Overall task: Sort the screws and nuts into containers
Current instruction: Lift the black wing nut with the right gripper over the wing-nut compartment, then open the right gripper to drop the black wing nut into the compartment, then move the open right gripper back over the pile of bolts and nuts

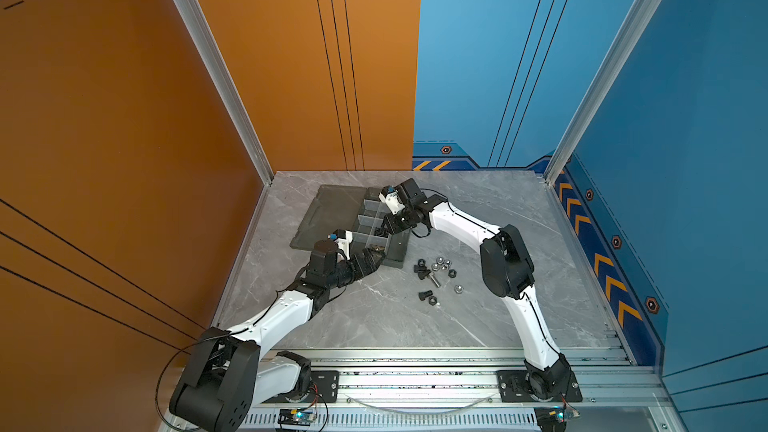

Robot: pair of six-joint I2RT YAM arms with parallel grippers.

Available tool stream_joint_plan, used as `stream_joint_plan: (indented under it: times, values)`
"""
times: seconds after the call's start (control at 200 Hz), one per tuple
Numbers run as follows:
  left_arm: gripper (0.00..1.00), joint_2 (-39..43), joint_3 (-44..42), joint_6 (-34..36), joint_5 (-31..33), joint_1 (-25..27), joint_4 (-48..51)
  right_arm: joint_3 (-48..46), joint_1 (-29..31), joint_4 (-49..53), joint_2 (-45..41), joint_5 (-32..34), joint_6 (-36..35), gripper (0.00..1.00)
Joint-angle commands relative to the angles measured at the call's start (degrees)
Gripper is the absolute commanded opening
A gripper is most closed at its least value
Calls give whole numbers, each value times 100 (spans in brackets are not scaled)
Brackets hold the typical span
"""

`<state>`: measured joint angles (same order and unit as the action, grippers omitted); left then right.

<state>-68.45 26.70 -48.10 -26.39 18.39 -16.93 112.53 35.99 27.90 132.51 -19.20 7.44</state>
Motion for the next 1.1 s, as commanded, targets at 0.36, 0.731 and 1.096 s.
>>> stream_joint_plan:
  times: [0.36, 0.731, 1.096]
  values:
    - [98, 129, 145, 58, 162, 42, 297, -2277, -151, 620, -2413, 506, 3, 44]
    - [98, 148, 230, 96, 232, 117, 406, -3542, -409, 1289, -3318, 1320, 535, 52]
    - [98, 153, 280, 98, 259, 137, 469, -4345, -519, 1718, -3649, 1653, 1086, 53]
